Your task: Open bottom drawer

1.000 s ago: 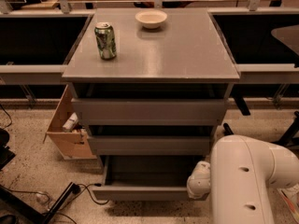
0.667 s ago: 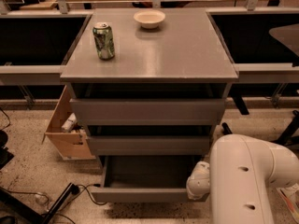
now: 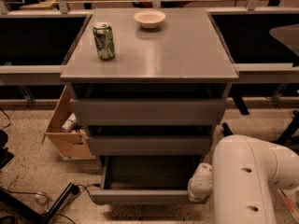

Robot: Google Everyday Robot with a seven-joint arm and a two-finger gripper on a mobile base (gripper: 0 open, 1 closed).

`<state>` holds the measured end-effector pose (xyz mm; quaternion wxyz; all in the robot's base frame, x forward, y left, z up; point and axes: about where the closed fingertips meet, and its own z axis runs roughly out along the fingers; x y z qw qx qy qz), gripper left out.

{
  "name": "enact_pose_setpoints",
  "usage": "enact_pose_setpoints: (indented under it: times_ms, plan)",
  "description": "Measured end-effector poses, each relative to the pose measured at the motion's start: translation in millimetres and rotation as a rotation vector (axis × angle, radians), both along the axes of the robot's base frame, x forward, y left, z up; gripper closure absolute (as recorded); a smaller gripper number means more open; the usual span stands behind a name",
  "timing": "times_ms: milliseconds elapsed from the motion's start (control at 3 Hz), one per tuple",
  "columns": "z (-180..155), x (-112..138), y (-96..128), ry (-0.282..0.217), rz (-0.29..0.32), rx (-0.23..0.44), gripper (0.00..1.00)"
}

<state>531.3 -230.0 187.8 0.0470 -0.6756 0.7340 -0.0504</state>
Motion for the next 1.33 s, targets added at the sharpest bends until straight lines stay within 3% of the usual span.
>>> enact_pose_setpoints:
  times_ms: [1333]
  plan:
    - [-1,-28,-9,0.039,-0.023,0.014,1.0]
